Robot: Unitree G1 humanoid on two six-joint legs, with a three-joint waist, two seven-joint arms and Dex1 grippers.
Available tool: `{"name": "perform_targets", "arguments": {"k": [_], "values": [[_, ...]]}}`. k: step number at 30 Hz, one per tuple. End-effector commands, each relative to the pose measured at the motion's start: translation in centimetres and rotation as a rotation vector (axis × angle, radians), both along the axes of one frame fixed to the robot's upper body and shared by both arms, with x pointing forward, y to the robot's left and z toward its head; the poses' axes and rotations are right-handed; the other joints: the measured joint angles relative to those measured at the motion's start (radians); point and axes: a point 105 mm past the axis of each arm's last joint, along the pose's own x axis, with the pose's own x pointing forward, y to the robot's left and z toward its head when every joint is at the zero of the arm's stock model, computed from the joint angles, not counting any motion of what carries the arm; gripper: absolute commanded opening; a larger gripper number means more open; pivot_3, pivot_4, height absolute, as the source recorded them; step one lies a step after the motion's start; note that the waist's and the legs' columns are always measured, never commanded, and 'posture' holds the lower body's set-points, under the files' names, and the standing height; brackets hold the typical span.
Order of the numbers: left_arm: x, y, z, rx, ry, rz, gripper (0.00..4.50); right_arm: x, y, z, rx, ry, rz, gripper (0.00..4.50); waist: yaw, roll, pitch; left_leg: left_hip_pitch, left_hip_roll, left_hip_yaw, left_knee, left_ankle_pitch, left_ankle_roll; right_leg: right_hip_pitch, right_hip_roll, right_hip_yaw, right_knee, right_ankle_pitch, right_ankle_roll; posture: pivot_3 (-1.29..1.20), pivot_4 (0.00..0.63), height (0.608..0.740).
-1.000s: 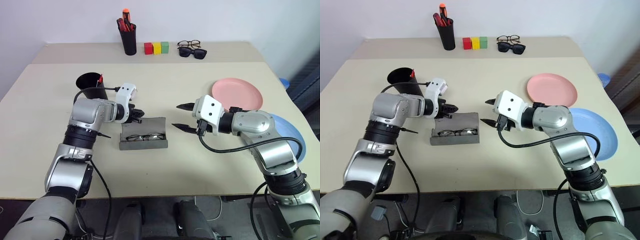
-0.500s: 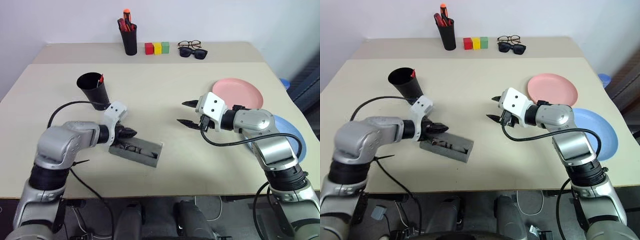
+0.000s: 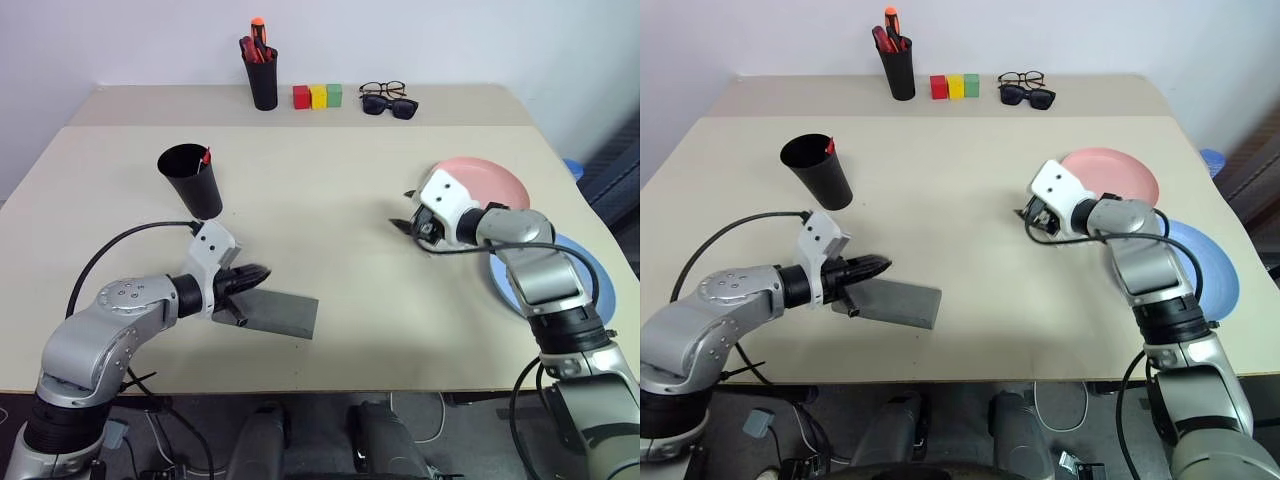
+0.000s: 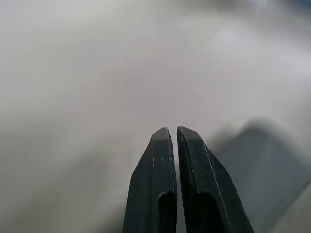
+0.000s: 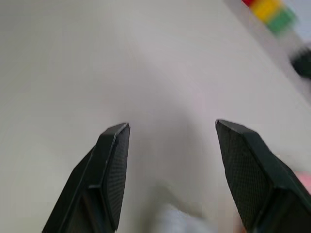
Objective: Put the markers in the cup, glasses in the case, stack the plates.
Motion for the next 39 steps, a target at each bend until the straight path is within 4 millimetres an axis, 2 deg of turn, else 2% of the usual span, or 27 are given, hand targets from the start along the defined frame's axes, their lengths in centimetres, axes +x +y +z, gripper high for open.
{"name": "perform_targets", "arguments": {"k": [1,2,5,12,15,22,25,29,32,36,39], "values": [[-0.1,-0.4,1.8,-0.014,-0.122,-0.036,0.11,1.2,-2.0,1.0,0.035,-0.023,-0.118,4.16,-0.001,0.0,0.0,0.0,0.0,0.0,0.0,0.0,0.0,0.0,0.0,0.0,0.0,0.0,0.0,0.0,0.15,0.74],[0.0,-0.5,1.8,-0.016,-0.125,-0.043,0.11,1.5,-2.3,0.8,0.03,-0.023,-0.143,4.46,-0.002,0.0,0.0,0.0,0.0,0.0,0.0,0.0,0.0,0.0,0.0,0.0,-0.001,0.0,0.0,0.0,0.15,0.74],[0.0,-1.4,2.0,-0.037,-0.14,-0.087,0.11,3.0,-3.8,-0.2,0.028,-0.015,-0.271,4.46,-0.004,0.0,0.0,0.0,-0.001,0.001,0.0,0.0,0.0,0.0,0.0,0.0,-0.001,0.0,0.0,0.0,0.15,0.74],[0.0,-1.9,2.1,-0.054,-0.153,-0.101,0.11,5.1,-5.2,-2.5,0.083,0.02,-0.447,4.46,-0.009,0.0,0.0,0.0,0.0,0.002,-0.001,0.0,0.0,-0.001,0.001,0.001,0.0,0.0,0.0,0.0,0.15,0.74],[0.1,-1.9,1.9,-0.048,-0.153,-0.085,0.11,5.4,-5.6,-2.9,0.092,0.024,-0.485,3.58,-0.009,0.0,0.0,0.0,0.0,0.002,-0.001,0.0,0.0,0.0,0.001,0.001,0.0,0.0,0.0,0.0,0.15,0.74],[-0.2,-2.1,1.9,-0.057,-0.154,-0.089,0.11,5.7,-5.4,-2.2,0.098,-0.005,-0.473,0.19,-0.008,0.0,0.0,0.0,0.0,0.002,-0.001,0.0,0.0,0.0,0.001,0.001,0.0,0.0,0.0,0.0,0.15,0.74],[-0.2,-2.1,1.9,-0.065,-0.155,-0.086,0.11,5.4,-4.6,-0.6,0.041,-0.092,-0.404,0.06,-0.009,0.0,0.0,0.0,0.0,0.002,-0.001,0.0,0.0,0.0,0.001,0.001,0.0,0.0,0.0,0.0,0.15,0.74],[0.2,-2.2,1.9,-0.074,-0.158,-0.085,0.11,3.5,-3.6,2.5,-0.063,-0.243,-0.26,0.06,-0.005,0.001,0.0,0.0,0.0,0.002,-0.001,0.0,0.0,-0.001,0.002,0.001,0.0,0.0,0.0,0.0,0.15,0.74],[0.8,-2.4,1.6,-0.066,-0.157,-0.09,0.11,0.7,-4.2,4.1,-0.069,-0.277,-0.177,0.06,0.003,0.001,0.0,0.0,-0.001,0.001,-0.001,0.0,0.0,0.0,0.001,0.001,-0.001,0.0,0.0,0.0,0.15,0.74],[1.7,-2.5,0.7,-0.021,-0.147,-0.129,0.11,-4.1,-7.1,4.7,-0.125,-0.258,-0.16,0.06,0.012,0.001,0.0,-0.001,-0.001,0.0,0.0,0.0,0.001,0.001,0.0,-0.001,-0.001,0.0,0.0,0.0,0.15,0.74],[2.4,-2.9,0.3,-0.013,-0.144,-0.172,0.11,-7.8,-9.7,3.7,-0.151,-0.187,-0.202,0.06,0.013,0.002,0.0,0.0,-0.001,0.001,-0.001,-0.001,0.001,0.002,0.001,-0.001,-0.002,0.0,0.0,0.0,0.15,0.74]]}}
